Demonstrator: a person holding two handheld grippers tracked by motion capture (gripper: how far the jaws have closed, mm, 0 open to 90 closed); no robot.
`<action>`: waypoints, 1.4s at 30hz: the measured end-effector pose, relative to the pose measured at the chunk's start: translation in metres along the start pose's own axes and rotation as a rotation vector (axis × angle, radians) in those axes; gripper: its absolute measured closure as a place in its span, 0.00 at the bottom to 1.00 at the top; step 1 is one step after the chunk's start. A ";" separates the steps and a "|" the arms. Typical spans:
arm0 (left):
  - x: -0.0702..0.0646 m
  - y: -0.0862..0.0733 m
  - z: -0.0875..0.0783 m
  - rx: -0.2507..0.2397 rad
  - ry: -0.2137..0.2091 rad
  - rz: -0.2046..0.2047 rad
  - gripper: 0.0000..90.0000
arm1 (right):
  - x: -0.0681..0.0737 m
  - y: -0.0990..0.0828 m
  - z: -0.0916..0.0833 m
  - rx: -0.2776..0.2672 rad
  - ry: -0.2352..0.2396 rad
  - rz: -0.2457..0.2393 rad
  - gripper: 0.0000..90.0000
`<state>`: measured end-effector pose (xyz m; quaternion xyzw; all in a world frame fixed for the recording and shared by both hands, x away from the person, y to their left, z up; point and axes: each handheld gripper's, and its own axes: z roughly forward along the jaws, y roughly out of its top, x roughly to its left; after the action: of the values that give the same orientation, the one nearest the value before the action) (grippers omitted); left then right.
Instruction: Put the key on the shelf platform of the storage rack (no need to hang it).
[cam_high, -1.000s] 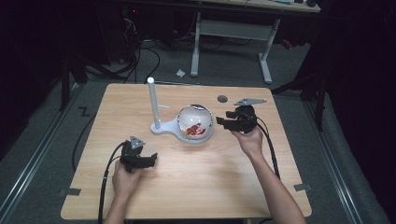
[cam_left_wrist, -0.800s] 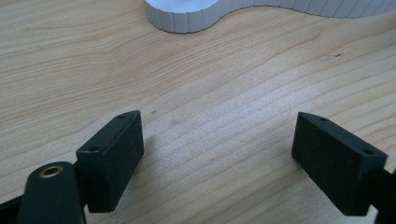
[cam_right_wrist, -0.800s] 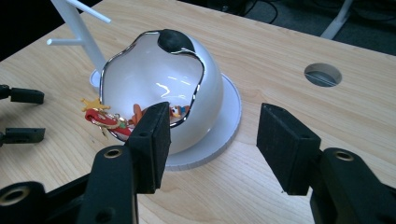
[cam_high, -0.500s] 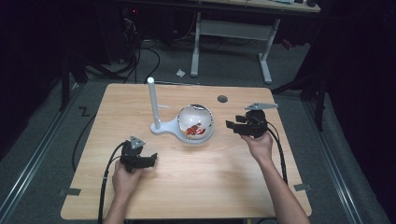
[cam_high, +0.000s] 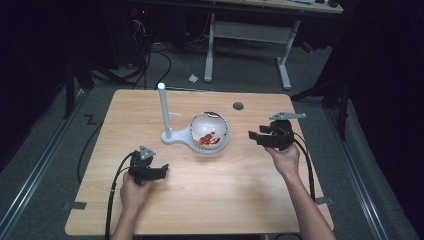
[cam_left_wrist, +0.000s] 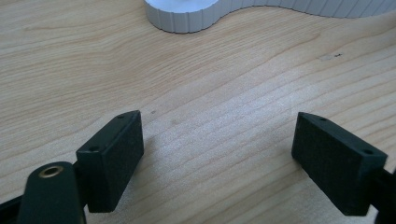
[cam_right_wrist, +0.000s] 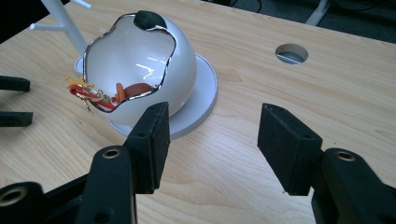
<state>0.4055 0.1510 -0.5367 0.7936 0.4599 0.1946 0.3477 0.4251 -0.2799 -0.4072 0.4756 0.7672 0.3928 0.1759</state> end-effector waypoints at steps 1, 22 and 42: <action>0.000 0.000 0.000 0.000 0.000 0.000 0.19 | 0.000 0.000 -0.001 0.001 -0.003 -0.006 0.49; 0.000 0.000 0.000 0.000 0.000 0.000 0.19 | -0.011 -0.028 -0.033 -0.034 -0.021 0.053 0.49; 0.000 0.000 0.000 0.000 0.001 -0.001 0.19 | -0.018 -0.069 -0.031 -0.042 -0.026 0.114 0.49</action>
<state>0.4056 0.1510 -0.5367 0.7933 0.4604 0.1948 0.3477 0.3730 -0.3250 -0.4426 0.5197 0.7282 0.4118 0.1733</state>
